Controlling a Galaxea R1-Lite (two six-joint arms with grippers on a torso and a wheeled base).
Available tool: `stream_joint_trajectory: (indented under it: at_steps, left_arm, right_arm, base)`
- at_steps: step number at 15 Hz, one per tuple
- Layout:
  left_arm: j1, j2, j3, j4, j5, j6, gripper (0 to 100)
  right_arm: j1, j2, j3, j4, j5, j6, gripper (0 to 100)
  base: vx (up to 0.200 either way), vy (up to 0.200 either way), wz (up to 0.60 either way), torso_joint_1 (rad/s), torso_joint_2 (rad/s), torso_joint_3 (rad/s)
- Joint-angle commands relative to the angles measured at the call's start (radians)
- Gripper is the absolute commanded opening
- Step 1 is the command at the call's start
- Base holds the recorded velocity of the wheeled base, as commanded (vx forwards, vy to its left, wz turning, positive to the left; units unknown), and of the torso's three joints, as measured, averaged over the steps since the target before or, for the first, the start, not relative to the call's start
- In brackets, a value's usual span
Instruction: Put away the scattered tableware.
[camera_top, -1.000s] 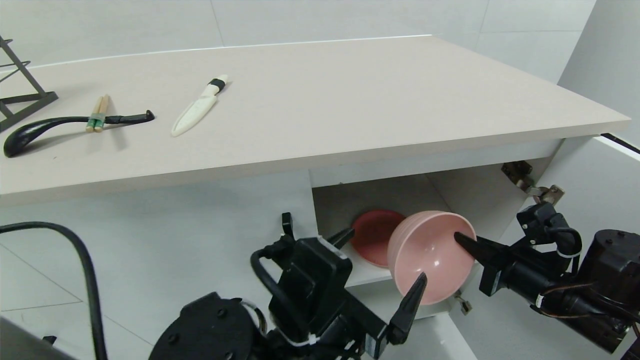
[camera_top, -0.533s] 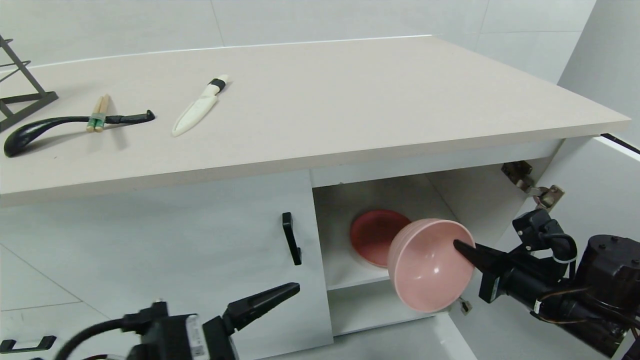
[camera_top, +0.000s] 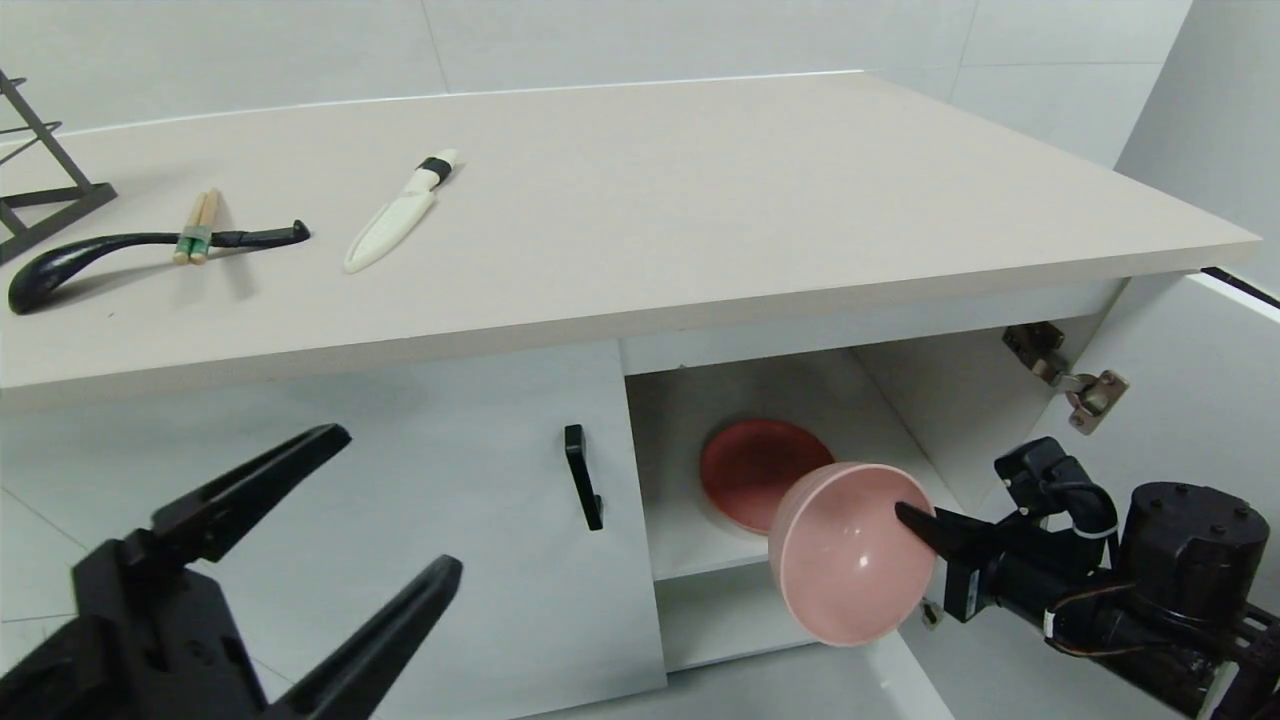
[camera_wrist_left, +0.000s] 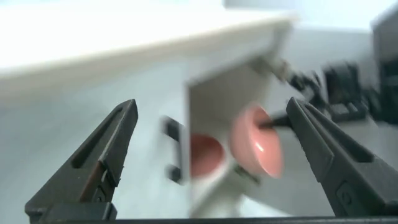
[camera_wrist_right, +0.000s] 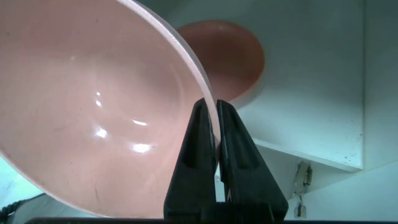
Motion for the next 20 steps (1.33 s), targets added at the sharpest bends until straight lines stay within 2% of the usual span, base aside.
stream_joint_trajectory:
  at_steps: [1, 3, 4, 5, 6, 7, 8, 10, 11, 14, 15, 18, 20]
  left_arm:
    - [0.101, -0.171, 0.000, 0.072, -0.060, 0.004, 100]
    - [0.221, -0.301, 0.000, 0.190, -0.118, 0.004, 100]
    - [0.247, -0.332, 0.000, 0.221, -0.133, 0.004, 100]
    - [0.377, -0.493, 0.000, 0.382, -0.216, -0.005, 100]
    - [0.452, -0.608, 0.000, 0.502, -0.287, -0.021, 100]
    - [0.540, -0.740, 0.000, 0.632, -0.357, -0.067, 100]
    - [0.603, -0.835, 0.000, 0.721, -0.396, -0.111, 100]
    - [0.696, -0.961, 0.000, 0.865, -0.406, -0.217, 100]
    - [0.730, -1.003, 0.000, 0.933, -0.408, -0.236, 100]
    - [0.794, -1.128, 0.000, 1.123, -0.413, -0.237, 100]
    - [0.796, -1.128, 0.000, 1.168, -0.411, -0.228, 100]
    - [0.791, -1.120, -0.003, 1.189, -0.429, -0.228, 100]
    - [0.759, -1.105, -0.017, 1.200, -0.434, -0.231, 100]
  right_arm:
    - [0.001, 0.011, -0.001, -0.001, 0.000, 0.000, 0]
    - [0.002, 0.028, -0.027, -0.001, 0.003, 0.000, 0]
    - [0.004, 0.028, -0.042, -0.001, 0.003, 0.000, 0]
    - [0.024, 0.037, -0.106, -0.001, 0.003, 0.000, 0]
    - [0.030, 0.048, -0.116, -0.001, 0.003, 0.000, 0]
    - [0.036, 0.061, -0.111, -0.001, 0.003, 0.000, 0]
    - [0.036, 0.072, -0.108, -0.001, 0.002, 0.000, 0]
    - [0.033, 0.069, -0.111, -0.001, 0.002, 0.003, 0]
    - [0.033, 0.066, -0.109, -0.001, 0.000, 0.006, 0]
    - [0.030, 0.068, -0.120, -0.001, -0.001, 0.047, 0]
    - [0.030, 0.077, -0.149, -0.001, -0.001, 0.057, 0]
    - [0.029, 0.100, -0.238, -0.001, -0.003, 0.070, 0]
    - [0.030, 0.135, -0.274, -0.001, -0.004, 0.070, 0]
  base:
    - [0.000, 0.000, 0.00, 0.000, 0.00, 0.000]
    - [0.000, 0.000, 0.00, 0.000, 0.00, 0.000]
    - [0.000, 0.000, 0.00, 0.000, 0.00, 0.000]
    - [0.000, 0.000, 0.00, 0.000, 0.00, 0.000]
    - [0.000, 0.000, 0.00, 0.000, 0.00, 0.000]
    - [0.000, 0.000, 0.00, 0.000, 0.00, 0.000]
    - [0.000, 0.000, 0.00, 0.000, 0.00, 0.000]
    - [0.000, 0.000, 0.00, 0.000, 0.00, 0.000]
    - [0.000, 0.000, 0.00, 0.000, 0.00, 0.000]
    - [0.000, 0.000, 0.00, 0.000, 0.00, 0.000]
    - [0.000, 0.000, 0.00, 0.000, 0.00, 0.000]
    - [0.000, 0.000, 0.00, 0.000, 0.00, 0.000]
    - [0.000, 0.000, 0.00, 0.000, 0.00, 0.000]
